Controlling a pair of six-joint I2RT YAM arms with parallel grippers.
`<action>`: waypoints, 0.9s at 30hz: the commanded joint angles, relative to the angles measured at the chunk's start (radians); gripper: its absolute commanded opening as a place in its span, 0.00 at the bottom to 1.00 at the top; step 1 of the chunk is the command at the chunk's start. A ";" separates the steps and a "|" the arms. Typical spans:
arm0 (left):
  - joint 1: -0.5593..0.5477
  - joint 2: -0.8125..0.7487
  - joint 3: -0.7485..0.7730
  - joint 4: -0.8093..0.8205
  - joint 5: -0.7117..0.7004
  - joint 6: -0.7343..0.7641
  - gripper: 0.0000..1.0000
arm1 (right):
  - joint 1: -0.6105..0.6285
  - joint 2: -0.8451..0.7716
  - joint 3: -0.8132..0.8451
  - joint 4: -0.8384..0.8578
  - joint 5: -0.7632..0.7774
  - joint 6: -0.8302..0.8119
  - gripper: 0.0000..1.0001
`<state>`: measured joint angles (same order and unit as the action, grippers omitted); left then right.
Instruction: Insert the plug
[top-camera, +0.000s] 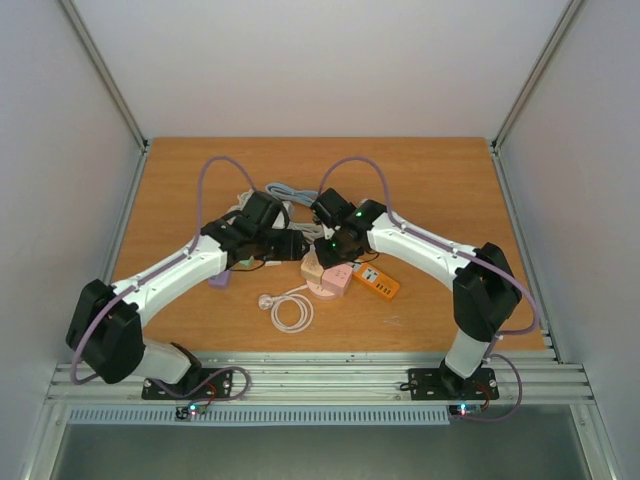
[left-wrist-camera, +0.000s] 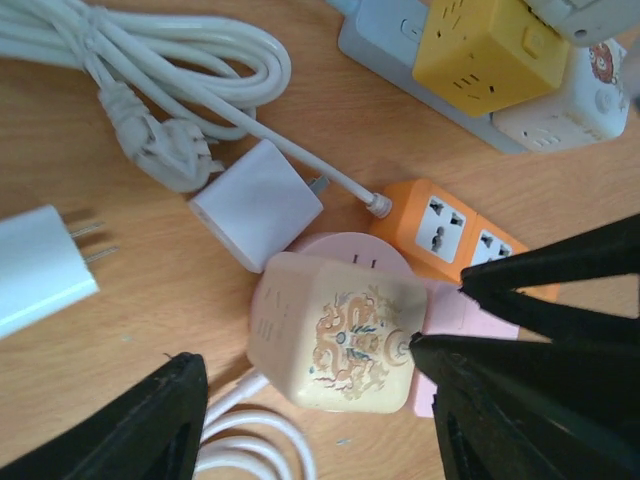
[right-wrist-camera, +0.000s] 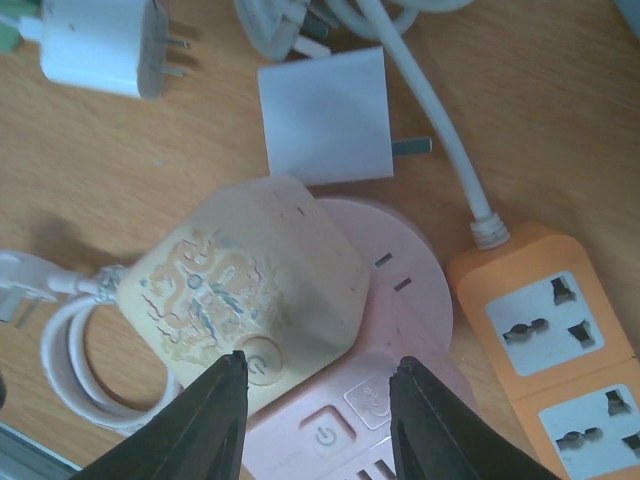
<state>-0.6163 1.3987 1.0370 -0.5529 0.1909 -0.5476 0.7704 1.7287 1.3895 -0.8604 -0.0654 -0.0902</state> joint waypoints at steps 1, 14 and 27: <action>0.007 0.033 -0.034 0.114 0.078 -0.042 0.60 | 0.012 0.020 0.021 -0.049 -0.031 -0.052 0.41; 0.007 0.142 -0.073 0.126 0.164 -0.032 0.47 | 0.013 0.065 0.008 -0.075 0.003 -0.062 0.32; -0.048 0.177 -0.133 0.045 0.022 -0.022 0.36 | 0.024 0.068 0.012 -0.059 0.086 -0.037 0.33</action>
<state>-0.6239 1.5379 0.9497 -0.4194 0.3481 -0.5800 0.7868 1.7672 1.4021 -0.9031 -0.0376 -0.1398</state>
